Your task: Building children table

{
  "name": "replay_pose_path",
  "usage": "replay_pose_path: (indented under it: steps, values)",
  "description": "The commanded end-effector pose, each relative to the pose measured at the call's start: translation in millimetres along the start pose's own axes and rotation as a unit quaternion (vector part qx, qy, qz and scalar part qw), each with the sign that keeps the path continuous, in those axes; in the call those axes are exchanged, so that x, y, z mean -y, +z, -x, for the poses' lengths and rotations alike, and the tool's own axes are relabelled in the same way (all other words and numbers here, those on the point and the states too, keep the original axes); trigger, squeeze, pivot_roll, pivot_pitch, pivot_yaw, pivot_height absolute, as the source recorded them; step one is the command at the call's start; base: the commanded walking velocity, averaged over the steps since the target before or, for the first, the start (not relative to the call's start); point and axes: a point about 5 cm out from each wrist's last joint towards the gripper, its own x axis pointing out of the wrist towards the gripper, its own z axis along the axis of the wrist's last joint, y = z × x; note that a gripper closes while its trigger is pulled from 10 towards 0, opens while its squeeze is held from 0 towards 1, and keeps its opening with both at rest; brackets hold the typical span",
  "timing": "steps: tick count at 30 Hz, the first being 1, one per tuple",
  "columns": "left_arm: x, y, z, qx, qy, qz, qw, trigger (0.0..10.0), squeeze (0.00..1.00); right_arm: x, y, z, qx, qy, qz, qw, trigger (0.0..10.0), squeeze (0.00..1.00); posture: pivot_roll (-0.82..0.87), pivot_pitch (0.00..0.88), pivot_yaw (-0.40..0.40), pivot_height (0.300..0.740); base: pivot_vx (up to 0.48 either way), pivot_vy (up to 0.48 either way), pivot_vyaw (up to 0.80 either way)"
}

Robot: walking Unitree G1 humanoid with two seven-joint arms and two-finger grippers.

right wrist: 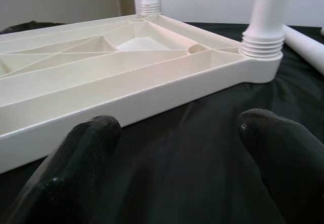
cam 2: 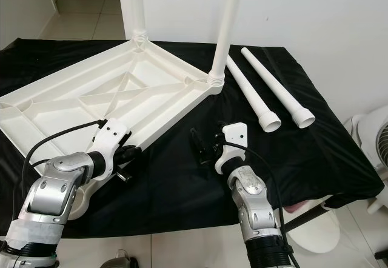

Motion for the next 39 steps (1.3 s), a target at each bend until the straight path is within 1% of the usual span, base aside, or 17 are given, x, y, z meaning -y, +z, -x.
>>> replay_pose_path:
  steps: [1,3,8,12,16,18,19,25,27,28,30,32,34,35,36,38,39]
  values:
    - [-20.1,-25,5.7,-0.053,0.189,0.033,0.98,0.0,0.0,3.7,-1,2.5,-0.005,-0.008,0.0,1.0,10.0,0.0,0.08,0.066,-0.065,0.74,0.0,0.0,0.0]
    - [-21.7,-27,7.5,-0.056,0.197,0.032,0.978,0.0,0.0,3.6,-1,2.5,-0.005,-0.008,-0.001,1.0,10.0,0.0,0.08,0.066,-0.065,0.74,0.0,0.0,0.0]
    - [-38.1,-41,29.2,-0.08,0.271,0.051,0.958,0.0,0.0,2.2,-1,1.0,-0.005,-0.006,-0.002,1.0,10.0,0.0,0.09,0.067,-0.073,0.74,0.0,0.0,0.0]
    - [-41.7,-43,35.4,-0.084,0.289,0.051,0.952,0.0,0.0,0.8,-1,0.5,-0.006,-0.002,-0.003,1.0,10.0,0.0,0.09,0.067,-0.077,0.74,0.0,0.0,0.0]
    - [-46.7,-46,44.3,-0.09,0.332,0.076,0.936,0.0,0.0,-0.5,-1,-2.9,-0.007,0.009,0.0,1.0,10.0,0.0,0.1,0.062,-0.093,0.74,0.0,0.0,0.0]
    - [-47.5,-46,45.1,-0.086,0.338,0.079,0.934,0.0,0.0,0.0,-1,-3.6,-0.008,0.009,0.0,1.0,10.0,0.0,0.1,0.062,-0.093,0.74,0.0,0.0,0.0]
    - [-53.9,-44,49.3,-0.08,0.367,0.079,0.924,0.0,0.0,0.5,0,-4.0,-0.007,0.011,0.002,1.0,10.0,0.0,0.1,0.061,-0.09,0.74,0.0,0.0,0.0]
    - [-57.3,-51,50.2,-0.096,0.372,0.09,0.919,0.0,0.0,0.8,0,-4.3,-0.007,0.011,0.003,1.0,10.0,0.0,0.1,0.057,-0.091,0.74,0.0,0.0,0.0]
    - [-61.7,-59,53.9,-0.107,0.384,0.095,0.912,0.0,0.0,0.9,0,-4.1,-0.006,0.011,0.003,1.0,10.0,0.0,0.09,0.06,-0.09,0.74,0.0,0.0,0.0]
    - [-61.7,-59,53.9,-0.107,0.384,0.095,0.912,0.0,0.0,0.9,0,-4.1,-0.006,0.011,0.003,1.0,10.0,0.0,0.09,0.06,-0.09,0.74,0.0,0.0,0.0]
    - [-65.0,-62,57.1,-0.109,0.391,0.1,0.908,0.0,0.0,1.0,1,-4.0,-0.006,0.01,0.003,1.0,10.0,0.0,0.09,0.06,-0.09,0.74,0.0,0.0,0.0]
    - [-75.1,-65,64.2,-0.112,0.41,0.103,0.899,0.0,0.0,1.8,1,-3.9,-0.005,0.007,0.002,1.0,10.0,0.0,0.09,0.061,-0.093,0.74,0.0,0.0,0.0]
    - [-77.9,-62,63.6,-0.106,0.412,0.099,0.9,0.0,0.0,1.7,1,-4.1,-0.005,0.008,0.003,1.0,10.0,0.0,0.1,0.06,-0.094,0.74,0.0,0.0,0.0]
    - [-78.1,-57,60.9,-0.098,0.405,0.095,0.904,1.9,0.0,1.0,1,-4.4,-0.005,0.009,0.003,1.0,10.0,0.0,0.1,0.06,-0.092,0.74,0.0,0.0,0.0]
    - [-75.8,-50,54.8,-0.086,0.389,0.084,0.913,10.0,0.0,0.2,1,-4.8,-0.004,0.011,0.003,1.0,10.0,0.0,0.1,0.062,-0.092,0.74,0.0,0.0,0.0]
    - [-70.0,-40,45.1,-0.064,0.363,0.072,0.927,10.0,0.0,-0.2,1,-5.2,-0.004,0.012,0.003,1.0,10.0,0.0,0.1,0.061,-0.091,0.74,0.0,0.0,0.0]
    - [-68.3,-37,42.6,-0.057,0.357,0.071,0.93,10.0,0.0,-0.1,1,-5.2,-0.004,0.012,0.003,1.0,10.0,0.0,0.1,0.061,-0.091,0.74,0.0,0.0,0.0]
